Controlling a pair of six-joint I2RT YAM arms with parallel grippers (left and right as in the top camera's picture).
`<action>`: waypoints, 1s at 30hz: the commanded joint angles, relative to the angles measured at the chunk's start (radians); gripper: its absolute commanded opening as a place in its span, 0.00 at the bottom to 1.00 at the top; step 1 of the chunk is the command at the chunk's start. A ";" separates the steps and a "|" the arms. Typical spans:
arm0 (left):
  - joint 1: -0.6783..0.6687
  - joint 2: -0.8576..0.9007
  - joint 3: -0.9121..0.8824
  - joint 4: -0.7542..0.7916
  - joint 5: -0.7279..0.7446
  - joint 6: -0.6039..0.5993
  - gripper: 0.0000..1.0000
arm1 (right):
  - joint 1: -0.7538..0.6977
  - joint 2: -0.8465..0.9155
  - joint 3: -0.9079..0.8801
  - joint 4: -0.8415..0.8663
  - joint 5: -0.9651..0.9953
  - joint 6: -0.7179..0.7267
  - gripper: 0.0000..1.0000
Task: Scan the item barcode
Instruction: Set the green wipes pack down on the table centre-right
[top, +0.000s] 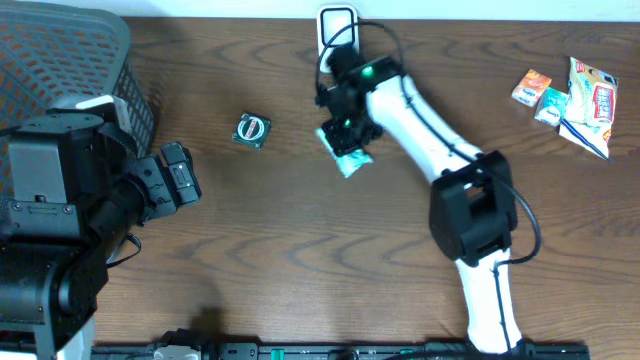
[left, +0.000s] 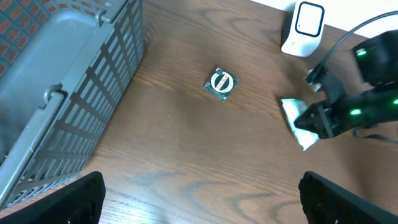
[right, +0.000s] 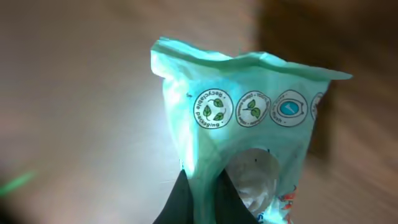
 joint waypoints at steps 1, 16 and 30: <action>0.002 -0.002 0.007 -0.003 -0.006 0.002 0.98 | -0.085 -0.021 -0.021 -0.013 -0.587 -0.194 0.01; 0.002 -0.002 0.007 -0.003 -0.005 0.002 0.98 | -0.357 -0.021 -0.413 0.250 -0.620 -0.017 0.04; 0.002 -0.002 0.007 -0.003 -0.006 0.002 0.98 | -0.460 -0.022 -0.167 -0.005 -0.204 -0.020 0.70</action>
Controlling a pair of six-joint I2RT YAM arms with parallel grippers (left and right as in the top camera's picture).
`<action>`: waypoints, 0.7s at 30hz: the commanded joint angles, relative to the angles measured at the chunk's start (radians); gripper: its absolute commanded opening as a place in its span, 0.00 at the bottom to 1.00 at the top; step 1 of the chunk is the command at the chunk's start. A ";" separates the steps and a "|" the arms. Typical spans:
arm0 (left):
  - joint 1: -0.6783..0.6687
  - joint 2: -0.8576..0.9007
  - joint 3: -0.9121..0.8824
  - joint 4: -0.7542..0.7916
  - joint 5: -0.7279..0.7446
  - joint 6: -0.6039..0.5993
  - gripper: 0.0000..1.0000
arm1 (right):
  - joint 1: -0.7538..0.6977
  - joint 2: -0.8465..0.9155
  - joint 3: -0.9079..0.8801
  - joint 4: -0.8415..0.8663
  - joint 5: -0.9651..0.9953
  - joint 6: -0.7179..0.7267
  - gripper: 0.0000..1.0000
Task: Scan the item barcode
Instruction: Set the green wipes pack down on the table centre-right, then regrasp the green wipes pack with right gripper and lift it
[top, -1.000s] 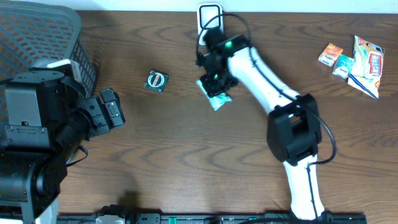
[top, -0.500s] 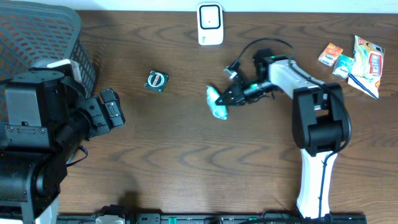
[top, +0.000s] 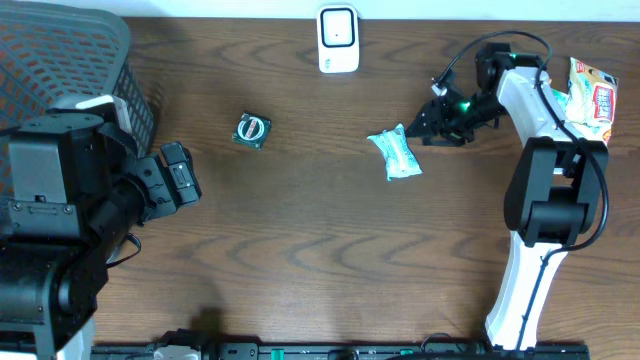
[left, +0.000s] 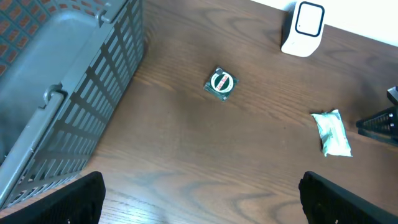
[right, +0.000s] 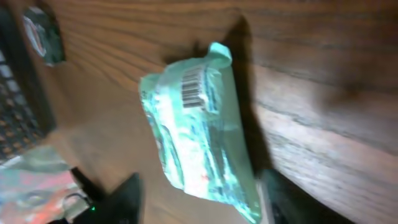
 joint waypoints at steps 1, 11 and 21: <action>0.002 -0.002 0.007 -0.003 -0.005 0.002 0.98 | 0.034 -0.016 0.001 0.002 0.134 -0.022 0.74; 0.002 -0.002 0.007 -0.003 -0.005 0.002 0.98 | 0.098 -0.016 -0.121 0.092 0.180 -0.021 0.38; 0.002 -0.002 0.007 -0.003 -0.005 0.002 0.98 | 0.166 -0.039 -0.124 0.110 0.024 -0.120 0.01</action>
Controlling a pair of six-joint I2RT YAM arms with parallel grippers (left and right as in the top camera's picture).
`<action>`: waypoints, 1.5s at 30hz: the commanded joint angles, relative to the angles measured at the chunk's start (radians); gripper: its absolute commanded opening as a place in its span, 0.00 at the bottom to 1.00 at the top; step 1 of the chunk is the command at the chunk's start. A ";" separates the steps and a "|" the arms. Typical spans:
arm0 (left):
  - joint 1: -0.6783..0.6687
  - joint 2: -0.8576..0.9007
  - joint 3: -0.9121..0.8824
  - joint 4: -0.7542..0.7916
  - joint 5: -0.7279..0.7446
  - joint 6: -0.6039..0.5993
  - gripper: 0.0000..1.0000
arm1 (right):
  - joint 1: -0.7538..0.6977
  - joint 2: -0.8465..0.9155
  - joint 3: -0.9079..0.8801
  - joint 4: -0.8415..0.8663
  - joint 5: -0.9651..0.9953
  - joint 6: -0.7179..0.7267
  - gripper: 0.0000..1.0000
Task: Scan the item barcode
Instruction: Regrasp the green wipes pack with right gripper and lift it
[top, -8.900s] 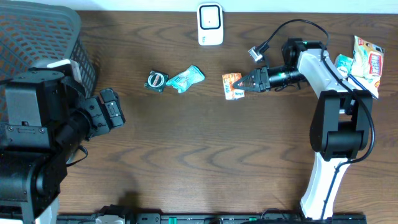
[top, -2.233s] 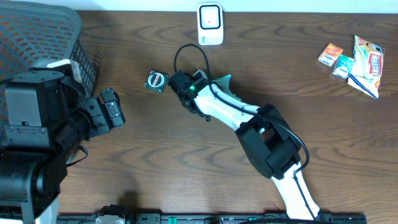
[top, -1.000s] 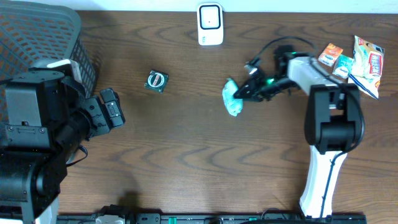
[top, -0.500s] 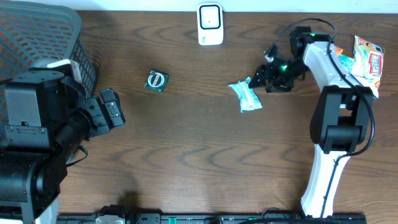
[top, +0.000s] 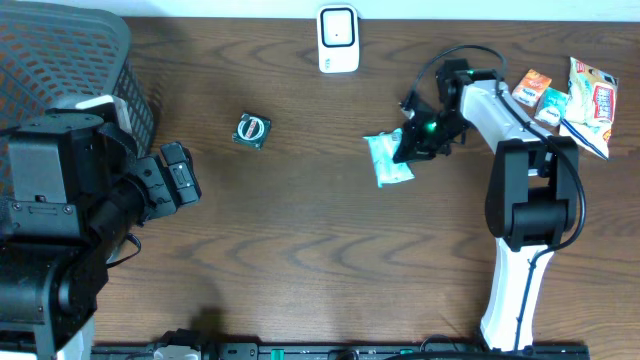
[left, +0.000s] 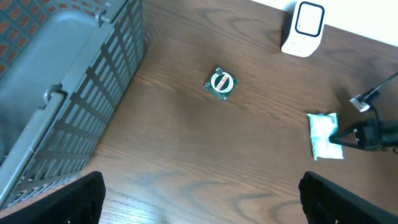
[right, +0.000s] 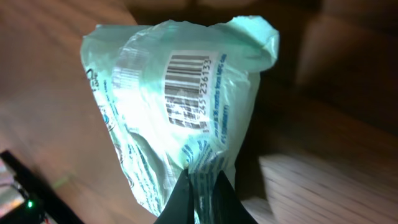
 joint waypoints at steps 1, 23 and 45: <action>0.002 -0.002 0.007 -0.003 -0.006 0.002 0.98 | 0.035 -0.038 0.039 -0.002 -0.112 -0.106 0.01; 0.002 -0.002 0.007 -0.003 -0.005 0.002 0.98 | 0.192 -0.224 0.031 0.000 0.005 -0.058 0.01; 0.002 -0.002 0.007 -0.003 -0.006 0.002 0.98 | 0.233 -0.218 -0.248 0.216 0.495 0.410 0.01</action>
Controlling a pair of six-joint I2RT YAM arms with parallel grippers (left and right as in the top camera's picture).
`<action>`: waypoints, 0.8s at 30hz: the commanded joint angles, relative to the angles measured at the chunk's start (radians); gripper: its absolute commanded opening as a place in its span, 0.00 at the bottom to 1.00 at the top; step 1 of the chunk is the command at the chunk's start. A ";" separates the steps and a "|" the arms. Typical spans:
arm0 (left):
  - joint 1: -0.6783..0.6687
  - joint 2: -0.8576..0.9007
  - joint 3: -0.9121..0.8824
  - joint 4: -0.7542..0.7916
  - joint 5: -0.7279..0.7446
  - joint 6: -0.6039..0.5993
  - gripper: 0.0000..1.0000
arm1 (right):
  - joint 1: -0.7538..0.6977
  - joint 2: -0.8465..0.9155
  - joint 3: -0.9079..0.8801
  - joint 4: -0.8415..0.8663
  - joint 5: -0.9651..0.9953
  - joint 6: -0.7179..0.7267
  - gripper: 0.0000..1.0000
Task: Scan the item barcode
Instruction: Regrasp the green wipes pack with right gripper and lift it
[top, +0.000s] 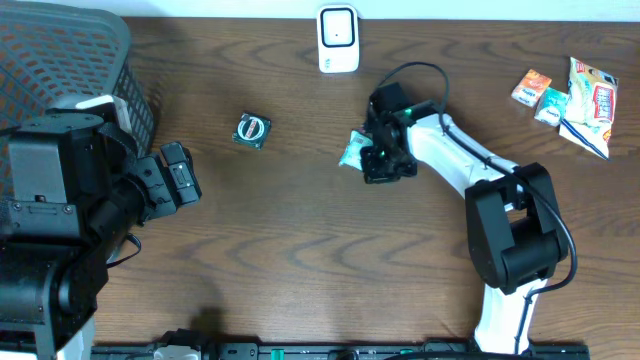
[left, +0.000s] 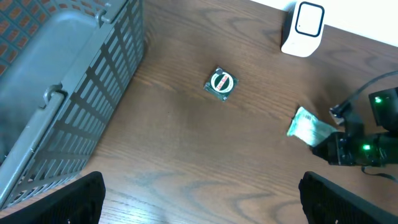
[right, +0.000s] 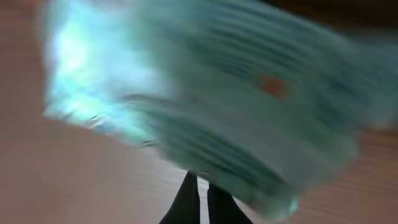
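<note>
My right gripper (top: 368, 158) is shut on a mint-green snack packet (top: 354, 148), a little in front and to the right of the white barcode scanner (top: 338, 38) at the table's back edge. In the right wrist view the packet (right: 205, 93) is a motion-blurred smear just above my closed fingertips (right: 203, 193); its barcode cannot be made out. The left wrist view shows the packet (left: 309, 126) and scanner (left: 303, 28) from afar. My left gripper (left: 202, 202) hangs open at the left, holding nothing.
A small round green tin (top: 252, 130) lies left of the packet. A grey mesh basket (top: 70, 55) fills the back left corner. Several snack packs (top: 565, 90) lie at the back right.
My right gripper, still shut on the green packet, has moved left from right of centre to a spot nearer the scanner, and the wrist has turned. The left arm has not moved.
First my right gripper held the packet just below the scanner. Then the packet lay on the table further right, with the gripper open beside it. Then the gripper was shut on it again, barcode facing the wrist camera. Now the packet is back near the scanner.
</note>
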 joint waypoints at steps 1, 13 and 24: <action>0.002 -0.002 0.007 -0.003 -0.005 0.002 0.98 | -0.059 0.002 0.054 -0.044 0.100 0.053 0.01; 0.002 -0.002 0.007 -0.003 -0.005 0.002 0.98 | -0.224 0.001 0.227 -0.144 -0.177 -0.124 0.77; 0.002 -0.002 0.007 -0.003 -0.006 0.002 0.98 | -0.202 0.005 -0.027 0.163 -0.262 -0.042 0.99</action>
